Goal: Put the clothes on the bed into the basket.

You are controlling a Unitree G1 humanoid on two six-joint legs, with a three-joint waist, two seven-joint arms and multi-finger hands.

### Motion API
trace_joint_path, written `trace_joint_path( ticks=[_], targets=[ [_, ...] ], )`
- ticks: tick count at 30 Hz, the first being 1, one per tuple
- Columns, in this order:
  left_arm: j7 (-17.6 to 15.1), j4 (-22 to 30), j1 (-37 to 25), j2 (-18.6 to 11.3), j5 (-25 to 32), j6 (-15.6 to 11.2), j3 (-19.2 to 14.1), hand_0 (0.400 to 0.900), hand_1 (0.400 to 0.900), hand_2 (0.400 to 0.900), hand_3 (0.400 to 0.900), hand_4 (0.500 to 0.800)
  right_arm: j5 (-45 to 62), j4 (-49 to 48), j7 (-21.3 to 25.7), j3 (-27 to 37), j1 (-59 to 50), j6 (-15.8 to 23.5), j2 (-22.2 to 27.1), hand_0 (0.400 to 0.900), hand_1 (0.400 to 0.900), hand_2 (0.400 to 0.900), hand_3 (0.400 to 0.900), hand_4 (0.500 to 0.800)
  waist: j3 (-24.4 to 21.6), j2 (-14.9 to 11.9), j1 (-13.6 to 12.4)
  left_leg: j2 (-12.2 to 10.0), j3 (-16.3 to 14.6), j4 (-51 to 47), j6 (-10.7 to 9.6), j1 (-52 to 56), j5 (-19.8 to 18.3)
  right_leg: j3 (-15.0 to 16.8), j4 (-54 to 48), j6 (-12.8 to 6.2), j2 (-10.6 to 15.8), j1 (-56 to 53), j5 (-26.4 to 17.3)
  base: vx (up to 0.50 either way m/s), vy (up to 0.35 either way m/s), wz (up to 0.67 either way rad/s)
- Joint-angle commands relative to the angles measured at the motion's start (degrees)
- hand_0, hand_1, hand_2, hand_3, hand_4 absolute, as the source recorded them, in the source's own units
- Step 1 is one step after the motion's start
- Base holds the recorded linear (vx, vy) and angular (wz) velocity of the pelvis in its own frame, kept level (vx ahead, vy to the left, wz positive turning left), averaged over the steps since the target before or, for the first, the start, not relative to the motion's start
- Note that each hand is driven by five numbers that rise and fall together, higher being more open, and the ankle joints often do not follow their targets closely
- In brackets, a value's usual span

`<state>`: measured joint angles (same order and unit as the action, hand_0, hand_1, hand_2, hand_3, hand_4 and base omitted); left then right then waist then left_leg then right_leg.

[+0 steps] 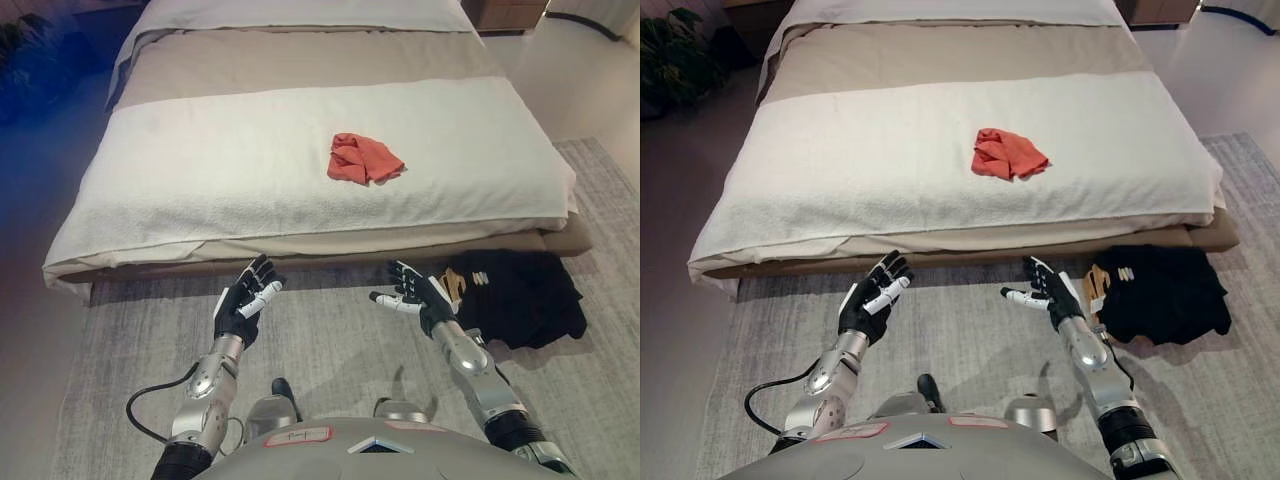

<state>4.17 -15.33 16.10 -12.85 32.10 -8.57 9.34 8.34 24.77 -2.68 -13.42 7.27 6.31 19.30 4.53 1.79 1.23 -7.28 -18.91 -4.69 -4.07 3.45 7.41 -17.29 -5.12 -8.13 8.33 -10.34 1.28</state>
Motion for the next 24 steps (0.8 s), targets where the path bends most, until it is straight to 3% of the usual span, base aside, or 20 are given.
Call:
trace_joint_path(
  ticks=[1, 4, 7, 10, 13, 14, 16, 17, 18, 20, 22, 23, 24],
  targets=[
    [0.3, 3.3, -7.4, -1.3, -0.6, -3.7, -0.7, 0.900, 0.900, 0.900, 0.900, 0.800, 2.1, -3.6, 2.0, 0.8, -8.0, 4.4, 1.0, 0.900, 0.900, 0.900, 0.900, 0.800, 3.1, -1.7, -1.1, -2.6, 2.3, 10.3, -2.2, 1.1, -10.5, -4.8, 0.1, 4.07, -2.9, 3.6, -1.9, 0.07, -0.131, 0.02],
    [0.0, 3.4, -8.3, -1.5, -0.3, -3.8, -0.3, 0.900, 0.900, 0.900, 0.900, 0.800, 2.3, -3.5, 2.3, 0.4, -8.7, 4.8, 1.3, 0.900, 0.900, 0.900, 0.900, 0.800, 4.2, -1.9, -1.4, -3.8, 3.9, 14.0, -2.5, -0.9, -10.1, -4.4, 0.1, 5.02, -4.0, 3.6, -1.0, 0.05, -0.132, 0.00],
    [-0.4, 4.1, -9.3, -2.0, -0.2, -3.8, 0.6, 0.900, 0.900, 0.900, 0.900, 0.800, 2.6, -3.5, 2.7, 0.1, -9.7, 4.8, 1.7, 0.900, 0.900, 0.900, 0.900, 0.800, 6.1, -2.0, -2.1, -5.1, 7.0, 24.3, -2.8, -5.7, -7.9, -4.0, 0.2, 6.47, -5.3, 3.2, -0.1, 0.05, -0.131, -0.07],
    [-0.9, 4.4, -10.6, -2.4, -0.2, -4.0, 1.3, 0.900, 0.900, 0.900, 0.900, 0.800, 2.6, -3.7, 3.2, 0.6, -10.1, 4.8, 2.2, 0.900, 0.900, 0.900, 0.900, 0.800, 7.8, -2.4, -3.3, -2.1, 10.9, 28.9, -2.7, -10.6, -7.1, -4.2, 0.1, 6.87, -5.3, 2.4, 0.7, 0.06, -0.029, -0.11],
    [-1.3, 4.5, -11.3, -2.6, 0.3, -4.5, 1.2, 0.900, 0.900, 0.900, 0.900, 0.800, 2.8, -3.1, 3.7, 1.1, -10.5, 5.0, 2.5, 0.900, 0.900, 0.900, 0.900, 0.800, 8.0, -3.4, -4.2, 2.0, 13.3, 23.6, -1.2, -15.9, -9.1, -4.2, 0.1, 6.10, -4.6, 2.2, 1.5, 0.09, 0.058, -0.18],
    [-1.4, 4.6, -11.4, -2.7, 0.4, -4.6, 1.2, 0.900, 0.900, 0.900, 0.900, 0.800, 2.7, -2.9, 3.7, 1.0, -10.7, 5.0, 2.5, 0.900, 0.900, 0.900, 0.900, 0.800, 7.8, -3.8, -4.3, 2.8, 13.6, 21.1, -0.5, -16.8, -7.5, -4.6, 0.1, 6.14, -4.5, 2.6, 1.1, 0.10, 0.104, -0.32],
    [-1.8, 4.3, -11.5, -2.6, 0.5, -5.0, 1.3, 0.900, 0.900, 0.900, 0.900, 0.800, 2.5, -2.0, 3.7, 0.7, -11.4, 5.2, 2.3, 0.900, 0.900, 0.900, 0.900, 0.800, 7.8, -3.5, -5.1, 3.3, 16.2, 12.6, -1.1, -18.3, -2.1, -4.1, 0.1, 5.81, -5.4, 2.3, 1.5, 0.11, 0.086, -0.27],
    [-1.8, 4.3, -11.5, -2.6, 0.5, -5.0, 1.3, 0.900, 0.900, 0.900, 0.900, 0.800, 2.5, -2.0, 3.7, 0.7, -11.4, 5.2, 2.3, 0.900, 0.900, 0.900, 0.900, 0.800, 7.8, -3.5, -5.1, 3.3, 16.2, 12.6, -1.1, -18.3, -2.1, -4.1, 0.1, 5.80, -5.4, 2.3, 1.5, 0.19, 0.104, -0.40],
    [-1.9, 3.8, -11.7, -2.7, 0.7, -5.4, 1.4, 0.900, 0.900, 0.900, 0.900, 0.800, 2.3, -1.4, 3.8, 0.3, -12.2, 5.4, 2.3, 0.900, 0.900, 0.900, 0.900, 0.800, 7.9, -3.0, -5.6, 2.7, 18.0, 6.7, -2.3, -19.5, 2.2, -3.3, 0.1, 5.60, -6.4, 2.0, 2.0, 0.20, 0.115, -0.36],
    [-2.2, 3.4, -12.1, -2.6, 1.0, -5.6, 1.3, 0.900, 0.900, 0.900, 0.900, 0.800, 2.3, -1.0, 4.0, -0.2, -12.8, 5.6, 2.1, 0.900, 0.900, 0.900, 0.900, 0.800, 7.8, -2.7, -5.8, 1.5, 17.3, 0.9, -3.6, -21.1, 4.9, -2.2, 0.1, 5.15, -7.4, 1.7, 2.8, 0.27, 0.166, -0.44],
    [-2.2, 3.3, -11.9, -2.6, 1.1, -5.6, 0.7, 0.900, 0.900, 0.900, 0.900, 0.800, 2.4, -1.3, 3.9, -0.3, -12.9, 5.6, 2.0, 0.900, 0.900, 0.900, 0.900, 0.800, 7.4, -2.7, -6.5, 0.1, 13.4, -0.3, -4.1, -22.3, 6.3, -0.7, 0.1, 4.64, -7.8, 0.6, 3.7, 0.29, 0.198, -0.53],
    [-1.9, 3.7, -11.8, -2.8, 1.4, -5.6, 0.3, 0.900, 0.900, 0.900, 0.900, 0.800, 2.3, -1.6, 3.6, -0.3, -13.0, 5.6, 1.8, 0.900, 0.900, 0.900, 0.900, 0.800, 7.2, -2.9, -7.2, -0.2, 11.6, 0.4, -4.1, -21.6, 7.4, 0.0, 0.1, 4.36, -8.0, -0.6, 4.3, 0.33, 0.233, -0.74],
    [-1.8, 3.6, -11.4, -3.1, 1.3, -5.6, 0.1, 0.900, 0.900, 0.900, 0.900, 0.800, 2.3, -1.6, 3.3, -0.5, -12.8, 5.5, 1.2, 0.900, 0.900, 0.900, 0.900, 0.800, 6.6, -3.3, -7.8, -0.3, 11.1, 1.1, -2.7, -21.0, 6.2, 0.7, 0.1, 3.87, -7.8, -1.5, 4.9, 0.37, 0.257, -0.65]
  ],
)
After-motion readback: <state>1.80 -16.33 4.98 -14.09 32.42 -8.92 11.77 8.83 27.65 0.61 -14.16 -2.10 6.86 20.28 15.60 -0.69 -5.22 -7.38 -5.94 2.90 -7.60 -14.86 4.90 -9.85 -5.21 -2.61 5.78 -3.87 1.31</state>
